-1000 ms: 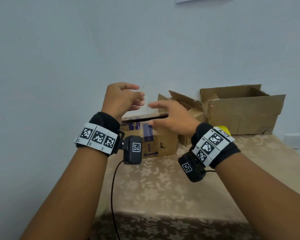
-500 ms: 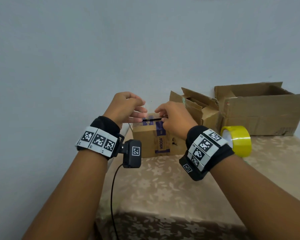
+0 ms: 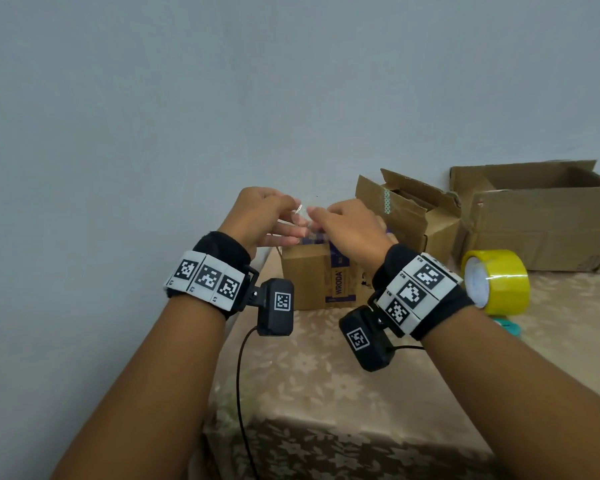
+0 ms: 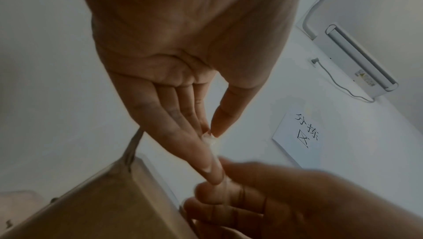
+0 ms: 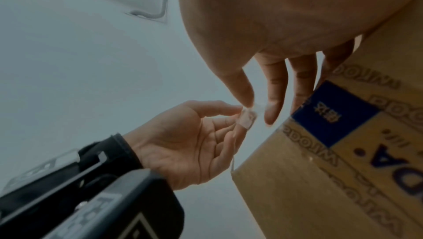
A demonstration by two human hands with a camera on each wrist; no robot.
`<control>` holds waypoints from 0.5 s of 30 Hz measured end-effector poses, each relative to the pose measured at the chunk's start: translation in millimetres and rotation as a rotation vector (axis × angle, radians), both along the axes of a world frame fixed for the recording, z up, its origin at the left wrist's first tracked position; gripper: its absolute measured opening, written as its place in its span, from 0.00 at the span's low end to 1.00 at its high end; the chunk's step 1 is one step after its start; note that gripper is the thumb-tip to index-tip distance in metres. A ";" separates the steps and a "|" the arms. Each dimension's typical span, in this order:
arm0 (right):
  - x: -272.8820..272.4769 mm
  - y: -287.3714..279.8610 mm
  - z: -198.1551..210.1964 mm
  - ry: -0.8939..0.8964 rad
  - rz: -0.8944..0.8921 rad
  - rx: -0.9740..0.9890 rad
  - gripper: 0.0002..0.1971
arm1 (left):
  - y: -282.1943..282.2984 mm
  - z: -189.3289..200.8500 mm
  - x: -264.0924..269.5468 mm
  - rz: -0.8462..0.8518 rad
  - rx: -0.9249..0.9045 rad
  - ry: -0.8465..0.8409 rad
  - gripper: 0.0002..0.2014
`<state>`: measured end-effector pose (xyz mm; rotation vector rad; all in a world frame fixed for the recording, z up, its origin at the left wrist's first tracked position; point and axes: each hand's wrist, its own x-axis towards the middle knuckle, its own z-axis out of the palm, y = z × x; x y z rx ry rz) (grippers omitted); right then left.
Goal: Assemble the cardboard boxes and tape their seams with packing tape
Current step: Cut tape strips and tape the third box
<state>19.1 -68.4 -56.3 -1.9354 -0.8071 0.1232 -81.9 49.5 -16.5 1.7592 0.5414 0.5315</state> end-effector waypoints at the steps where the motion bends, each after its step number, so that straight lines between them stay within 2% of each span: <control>1: 1.3 0.9 -0.8 0.008 0.009 0.006 0.22 | -0.1 0.3 -0.9 0.000 -0.007 0.001 0.07; 3: 2.7 1.2 -1.1 0.008 0.017 0.007 0.19 | 0.4 -0.2 -2.0 0.008 -0.018 0.000 0.07; 6: 2.7 -0.9 0.0 -0.016 0.014 -0.020 0.19 | -1.0 -1.9 -0.4 0.039 0.003 -0.002 0.04; 10: 3.5 -4.0 1.5 -0.038 0.034 -0.066 0.20 | -4.5 -6.6 6.9 0.114 0.145 0.009 0.03; 15: 5.9 -5.7 5.0 0.003 0.112 -0.036 0.17 | -4.1 -11.2 11.8 0.180 0.290 0.007 0.05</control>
